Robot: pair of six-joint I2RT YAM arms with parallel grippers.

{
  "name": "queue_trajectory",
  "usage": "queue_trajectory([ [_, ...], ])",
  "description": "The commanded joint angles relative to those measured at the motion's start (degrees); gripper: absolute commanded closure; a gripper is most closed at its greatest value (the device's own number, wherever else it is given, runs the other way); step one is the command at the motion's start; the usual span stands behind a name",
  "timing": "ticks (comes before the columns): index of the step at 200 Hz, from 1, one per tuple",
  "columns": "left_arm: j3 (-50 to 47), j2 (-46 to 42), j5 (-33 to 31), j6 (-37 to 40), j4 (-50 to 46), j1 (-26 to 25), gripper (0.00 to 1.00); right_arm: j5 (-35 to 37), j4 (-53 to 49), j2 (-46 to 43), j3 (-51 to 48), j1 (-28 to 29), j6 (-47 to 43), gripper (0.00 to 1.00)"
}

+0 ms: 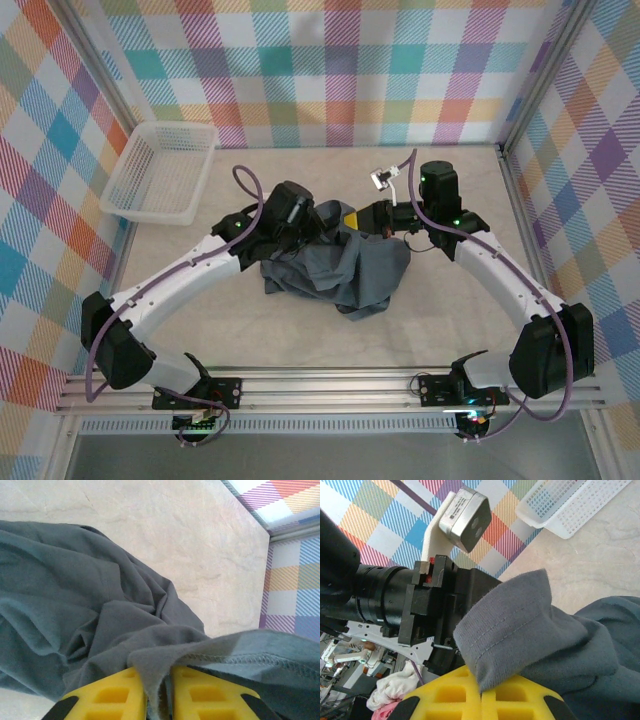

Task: Fold the inside-out t-shirt

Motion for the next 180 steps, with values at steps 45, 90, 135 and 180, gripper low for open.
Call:
queue_trajectory([
  [45,12.07,0.36,22.05,17.81,-0.85,9.11,1.0,-4.22,4.65,2.6,-0.91,-8.56,0.81,0.92],
  [90,11.22,0.83,31.75,18.91,0.89,11.19,1.0,-4.7,1.68,7.94,-0.44,-10.56,3.32,0.61],
  [135,8.11,1.54,32.77,17.56,2.97,11.18,1.0,23.94,0.34,-8.9,-9.76,-6.21,-0.6,0.46],
  [180,9.84,3.27,34.07,18.44,2.56,11.18,1.0,50.48,3.39,-12.77,-11.24,5.94,-18.82,0.39],
])
